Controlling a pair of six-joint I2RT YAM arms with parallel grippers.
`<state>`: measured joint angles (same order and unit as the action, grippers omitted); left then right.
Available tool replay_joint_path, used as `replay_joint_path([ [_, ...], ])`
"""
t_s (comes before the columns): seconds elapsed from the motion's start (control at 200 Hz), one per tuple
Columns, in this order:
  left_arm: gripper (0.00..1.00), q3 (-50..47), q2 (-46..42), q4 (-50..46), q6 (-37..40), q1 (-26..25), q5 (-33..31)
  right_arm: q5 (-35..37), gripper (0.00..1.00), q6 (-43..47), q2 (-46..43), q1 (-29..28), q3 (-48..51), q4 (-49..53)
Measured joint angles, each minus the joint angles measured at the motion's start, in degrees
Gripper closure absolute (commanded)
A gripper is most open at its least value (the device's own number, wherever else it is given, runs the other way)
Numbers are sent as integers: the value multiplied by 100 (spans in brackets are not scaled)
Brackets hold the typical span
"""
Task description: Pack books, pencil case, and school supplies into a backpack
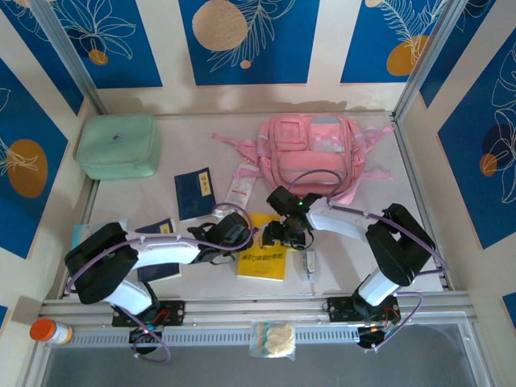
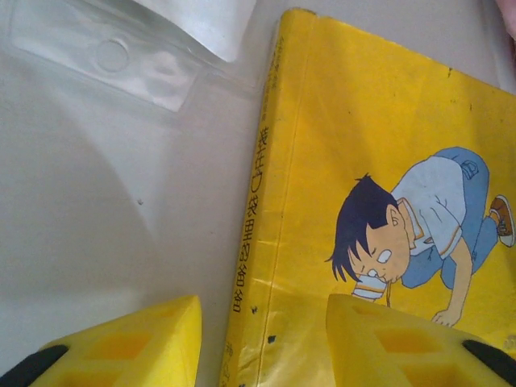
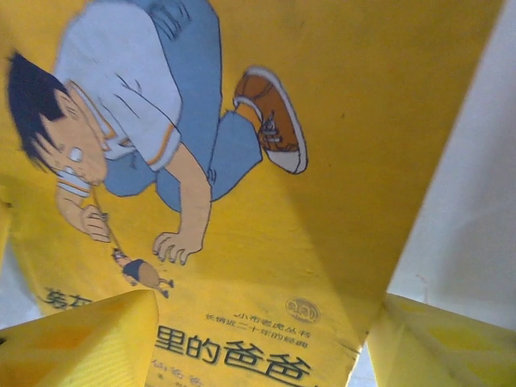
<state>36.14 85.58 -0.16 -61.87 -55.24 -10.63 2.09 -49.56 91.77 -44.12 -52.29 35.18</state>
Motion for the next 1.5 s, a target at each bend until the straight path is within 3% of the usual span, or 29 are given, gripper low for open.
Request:
replay_joint_path([
  [0.215,59,-2,109,92,31,0,114,-92,35,-26,2,-46,0,-81],
  [0.515,59,-55,63,101,31,0,94,-203,40,-20,-887,-74,7,-87],
  [0.995,60,-76,35,118,31,0,92,-922,79,-256,-1259,420,811,-782],
  [1.265,58,-129,-79,114,28,0,94,-1340,77,-284,-1458,516,931,-1231],
  [1.501,57,-140,-79,131,-17,11,116,-1482,84,-343,-1458,564,935,-1375],
])
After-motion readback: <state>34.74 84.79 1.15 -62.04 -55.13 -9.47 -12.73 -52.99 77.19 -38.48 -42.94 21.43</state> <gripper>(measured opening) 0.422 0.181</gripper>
